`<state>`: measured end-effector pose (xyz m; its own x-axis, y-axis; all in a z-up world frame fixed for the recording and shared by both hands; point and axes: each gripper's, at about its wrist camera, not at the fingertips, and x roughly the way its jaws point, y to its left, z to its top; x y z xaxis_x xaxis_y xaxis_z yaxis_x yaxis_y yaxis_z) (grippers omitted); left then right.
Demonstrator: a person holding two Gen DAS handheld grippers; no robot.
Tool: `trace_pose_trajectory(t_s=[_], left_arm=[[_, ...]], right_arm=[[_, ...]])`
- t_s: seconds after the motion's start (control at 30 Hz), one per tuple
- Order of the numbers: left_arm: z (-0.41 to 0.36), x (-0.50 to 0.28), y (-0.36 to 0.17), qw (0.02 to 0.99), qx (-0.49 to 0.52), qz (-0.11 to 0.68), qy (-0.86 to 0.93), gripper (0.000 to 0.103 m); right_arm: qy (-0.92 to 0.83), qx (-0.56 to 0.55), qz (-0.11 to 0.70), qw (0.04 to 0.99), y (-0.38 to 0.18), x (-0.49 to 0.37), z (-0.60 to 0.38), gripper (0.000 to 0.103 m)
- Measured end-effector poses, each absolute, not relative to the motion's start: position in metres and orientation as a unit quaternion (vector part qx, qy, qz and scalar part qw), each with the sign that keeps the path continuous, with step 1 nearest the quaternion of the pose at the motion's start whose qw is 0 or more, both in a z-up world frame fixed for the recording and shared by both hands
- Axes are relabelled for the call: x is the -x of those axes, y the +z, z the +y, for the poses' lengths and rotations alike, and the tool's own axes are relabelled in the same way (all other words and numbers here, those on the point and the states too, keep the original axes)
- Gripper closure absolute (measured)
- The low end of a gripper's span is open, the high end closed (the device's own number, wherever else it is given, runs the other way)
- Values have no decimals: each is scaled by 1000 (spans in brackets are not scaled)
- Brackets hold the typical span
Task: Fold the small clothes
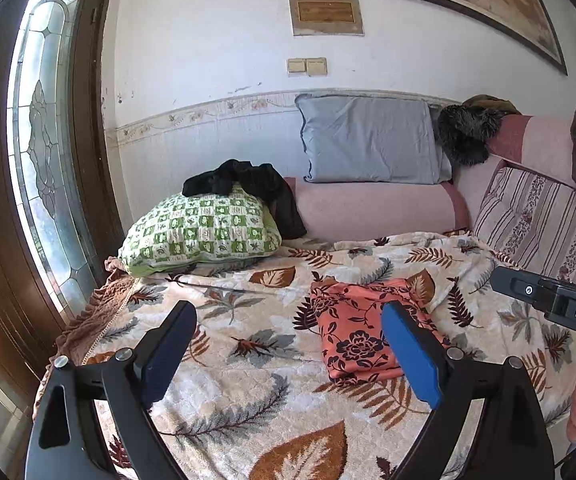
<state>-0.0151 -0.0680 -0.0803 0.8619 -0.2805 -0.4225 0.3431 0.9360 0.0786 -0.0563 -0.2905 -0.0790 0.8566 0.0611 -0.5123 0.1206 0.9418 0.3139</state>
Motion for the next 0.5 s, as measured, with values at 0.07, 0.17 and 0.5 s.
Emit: trace_pose_trajectory(t_s=[0.07, 0.17, 0.5], left_arm=[[-65, 21, -72, 964, -75, 200, -160, 9], [-60, 27, -64, 966, -68, 191, -158, 9], [-45, 22, -95, 963, -57, 206, -166, 4]], right_arm=[[-12, -169, 258, 951, -72, 62, -286, 45], [-10, -165, 243, 956, -63, 69, -279, 45], [-44, -168, 223, 959, -84, 65, -280, 40]])
